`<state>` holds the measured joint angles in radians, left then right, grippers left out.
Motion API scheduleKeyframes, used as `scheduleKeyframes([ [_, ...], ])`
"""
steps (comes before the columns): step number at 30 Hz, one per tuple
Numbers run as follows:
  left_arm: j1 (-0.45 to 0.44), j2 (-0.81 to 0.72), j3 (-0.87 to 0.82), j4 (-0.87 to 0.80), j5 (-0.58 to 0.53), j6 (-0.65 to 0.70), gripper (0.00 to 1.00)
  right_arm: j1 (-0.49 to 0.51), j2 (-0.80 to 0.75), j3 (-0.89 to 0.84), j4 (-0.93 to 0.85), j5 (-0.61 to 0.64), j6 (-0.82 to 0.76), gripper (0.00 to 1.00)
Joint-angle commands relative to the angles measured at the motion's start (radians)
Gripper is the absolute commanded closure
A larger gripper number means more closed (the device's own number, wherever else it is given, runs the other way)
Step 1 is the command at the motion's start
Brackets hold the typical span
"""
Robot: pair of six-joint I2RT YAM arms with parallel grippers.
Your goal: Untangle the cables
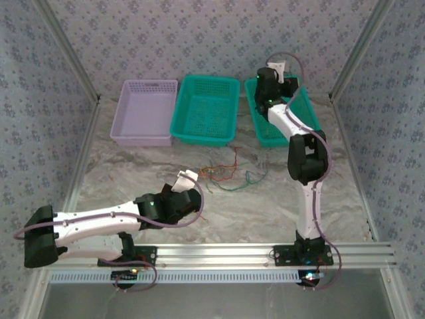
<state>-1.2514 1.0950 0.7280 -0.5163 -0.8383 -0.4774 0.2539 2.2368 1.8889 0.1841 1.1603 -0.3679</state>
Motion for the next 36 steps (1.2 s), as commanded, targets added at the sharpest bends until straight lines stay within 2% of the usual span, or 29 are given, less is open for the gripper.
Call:
scheduleKeyframes([
  [1, -0.008, -0.005, -0.017, 0.024, -0.021, -0.022, 1.00, 0.006, 0.042, 0.043, -0.072, 0.075, 0.015, 0.86],
  [5, -0.008, 0.003, -0.024, 0.027, -0.014, -0.030, 1.00, 0.007, 0.060, 0.029, -0.162, 0.088, 0.093, 0.82],
  [8, -0.008, 0.006, -0.023, 0.027, -0.015, -0.028, 1.00, 0.010, 0.046, 0.013, -0.217, 0.082, 0.148, 0.66],
  [10, -0.009, 0.007, -0.022, 0.026, -0.017, -0.023, 1.00, 0.011, 0.030, 0.014, -0.280, 0.075, 0.202, 0.60],
  [12, -0.008, 0.008, -0.016, 0.025, -0.021, -0.019, 1.00, 0.019, 0.007, 0.014, -0.350, 0.048, 0.258, 0.56],
  [18, -0.009, 0.018, -0.006, 0.027, -0.024, -0.011, 1.00, 0.052, -0.046, -0.007, -0.361, 0.061, 0.265, 0.47],
  [23, -0.010, 0.011, -0.008, 0.025, -0.025, -0.024, 1.00, 0.087, -0.150, -0.048, -0.397, 0.007, 0.307, 0.40],
  [26, -0.010, 0.003, -0.011, 0.025, -0.027, -0.024, 1.00, 0.089, -0.217, -0.012, -0.549, -0.123, 0.386, 0.32],
  [29, -0.009, -0.004, -0.010, 0.026, -0.033, -0.017, 1.00, 0.061, -0.228, 0.119, -0.815, -0.237, 0.524, 0.28],
  [33, -0.009, -0.006, -0.006, 0.030, -0.033, -0.013, 1.00, 0.008, -0.196, 0.226, -1.002, -0.255, 0.612, 0.23],
  [34, -0.009, -0.007, -0.003, 0.030, -0.031, -0.013, 1.00, -0.024, -0.180, 0.260, -1.080, -0.307, 0.678, 0.23],
  [36, -0.010, -0.004, 0.000, 0.027, -0.031, -0.018, 1.00, -0.098, -0.154, 0.279, -1.121, -0.461, 0.746, 0.23],
])
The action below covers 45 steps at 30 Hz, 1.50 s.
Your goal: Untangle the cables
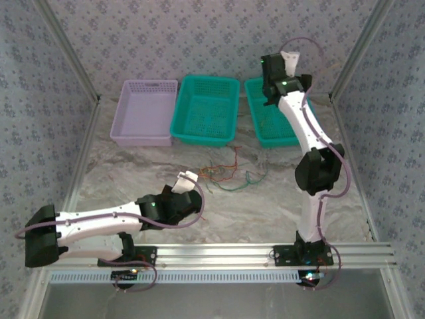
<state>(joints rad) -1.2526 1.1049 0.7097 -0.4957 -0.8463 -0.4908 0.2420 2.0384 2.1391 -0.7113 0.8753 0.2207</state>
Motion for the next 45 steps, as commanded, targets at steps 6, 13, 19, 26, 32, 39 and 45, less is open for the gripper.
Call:
scheduleKeyframes([
  [6, -0.008, -0.001, 0.027, 0.003, -0.013, -0.004, 1.00, -0.142, 0.125, 0.065, -0.230, -0.323, 0.137, 0.18],
  [13, -0.002, 0.036, 0.053, 0.020, -0.024, 0.011, 1.00, -0.265, 0.266, 0.181, -0.256, -0.540, 0.221, 0.17],
  [19, 0.038, 0.033, 0.047, 0.060, 0.029, 0.004, 1.00, -0.297, 0.275, 0.165, -0.140, -0.645, 0.189, 0.16],
  [26, 0.090, 0.021, 0.087, 0.032, 0.050, 0.013, 1.00, -0.350, 0.297, 0.184, -0.059, -0.705, 0.143, 0.14],
  [32, 0.131, 0.043, 0.126, 0.011, 0.117, -0.017, 1.00, -0.334, 0.271, 0.136, -0.049, -0.769, 0.164, 0.15],
  [39, 0.130, 0.007, 0.323, -0.129, 0.105, -0.011, 1.00, -0.202, -0.011, -0.136, 0.105, -0.757, 0.142, 0.13],
  [45, 0.131, -0.016, 0.521, -0.178, 0.111, 0.066, 1.00, -0.112, -0.212, -0.306, 0.169, -0.759, 0.223, 0.13],
])
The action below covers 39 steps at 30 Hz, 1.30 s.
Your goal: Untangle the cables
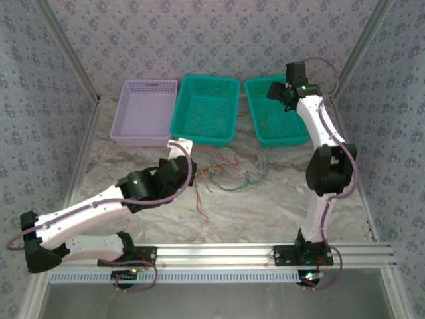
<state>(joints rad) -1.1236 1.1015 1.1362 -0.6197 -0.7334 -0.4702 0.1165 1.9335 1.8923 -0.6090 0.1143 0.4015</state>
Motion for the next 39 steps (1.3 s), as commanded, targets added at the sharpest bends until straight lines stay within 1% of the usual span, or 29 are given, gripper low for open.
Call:
scheduleKeyframes([
  [1, 0.001, 0.000, 0.141, -0.086, -0.014, 0.061, 1.00, 0.032, -0.141, -0.098, 0.088, 0.011, 0.045, 0.12],
  [5, 0.002, 0.035, 0.293, -0.111, -0.060, 0.172, 1.00, 0.093, -0.267, -0.210, 0.116, 0.108, 0.024, 0.11],
  [9, 0.011, 0.086, 0.441, -0.096, -0.116, 0.318, 1.00, 0.124, -0.411, -0.342, 0.158, 0.140, 0.032, 0.08],
  [12, 0.054, 0.136, 0.535, -0.066, -0.102, 0.414, 1.00, 0.179, -0.518, -0.430, 0.177, 0.208, -0.001, 0.06],
  [14, 0.105, 0.169, 0.583, -0.035, -0.074, 0.461, 1.00, 0.216, -0.596, -0.484, 0.171, 0.268, -0.005, 0.02],
  [16, 0.162, 0.206, 0.635, -0.037, -0.031, 0.470, 1.00, 0.240, -0.673, -0.539, 0.167, 0.320, 0.000, 0.00],
  [19, 0.232, 0.259, 0.686, -0.029, 0.035, 0.468, 1.00, 0.249, -0.792, -0.609, 0.153, 0.347, 0.021, 0.00],
  [23, 0.300, 0.336, 0.717, 0.015, 0.065, 0.488, 1.00, 0.247, -0.914, -0.638, 0.079, 0.385, 0.051, 0.00],
  [27, 0.385, 0.418, 0.762, 0.000, 0.139, 0.444, 1.00, 0.249, -1.016, -0.677, 0.026, 0.425, 0.076, 0.00],
  [30, 0.413, 0.470, 0.766, 0.027, 0.132, 0.463, 1.00, 0.247, -1.053, -0.688, -0.019, 0.430, 0.051, 0.00],
  [33, 0.450, 0.526, 0.775, 0.018, 0.137, 0.445, 1.00, 0.247, -1.067, -0.688, -0.065, 0.420, 0.048, 0.00],
  [35, 0.469, 0.558, 0.770, 0.018, 0.124, 0.439, 1.00, 0.247, -1.090, -0.691, -0.071, 0.419, 0.050, 0.00],
  [37, 0.487, 0.581, 0.765, 0.018, 0.112, 0.437, 1.00, 0.248, -1.109, -0.738, -0.066, 0.407, 0.044, 0.00],
  [39, 0.496, 0.600, 0.766, 0.013, 0.083, 0.442, 1.00, 0.247, -1.112, -0.748, -0.067, 0.402, 0.043, 0.00],
])
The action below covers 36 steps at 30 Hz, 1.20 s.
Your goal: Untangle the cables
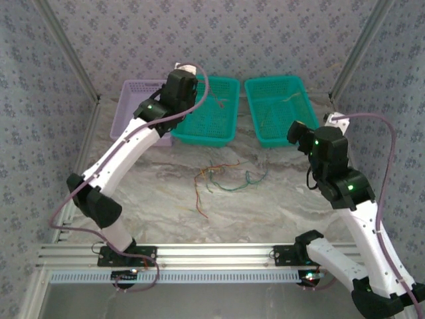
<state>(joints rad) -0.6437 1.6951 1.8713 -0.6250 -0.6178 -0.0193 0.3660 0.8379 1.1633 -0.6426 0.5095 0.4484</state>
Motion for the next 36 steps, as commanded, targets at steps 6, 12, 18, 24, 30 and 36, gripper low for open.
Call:
scheduleKeyframes([
  [6, 0.022, 0.042, 0.024, -0.002, -0.045, 0.001, 1.00, -0.002, 0.000, -0.041, -0.025, -0.026, 0.005, 0.00],
  [12, 0.022, 0.146, 0.016, 0.012, -0.027, -0.013, 1.00, 0.004, 0.007, -0.071, -0.012, -0.081, 0.062, 0.00],
  [18, 0.031, 0.370, 0.205, -0.082, -0.059, -0.010, 1.00, 0.032, -0.002, -0.065, -0.039, -0.095, 0.062, 0.00],
  [24, 0.036, 0.580, 0.406, -0.194, -0.078, -0.037, 1.00, 0.046, -0.041, -0.054, -0.078, -0.086, 0.049, 0.00],
  [30, 0.035, 0.716, 0.501, -0.268, -0.060, -0.088, 1.00, 0.050, -0.064, -0.046, -0.097, -0.090, 0.037, 0.00],
  [36, 0.036, 0.794, 0.505, -0.304, -0.024, -0.126, 0.85, 0.054, -0.059, -0.060, -0.100, -0.104, 0.039, 0.00],
])
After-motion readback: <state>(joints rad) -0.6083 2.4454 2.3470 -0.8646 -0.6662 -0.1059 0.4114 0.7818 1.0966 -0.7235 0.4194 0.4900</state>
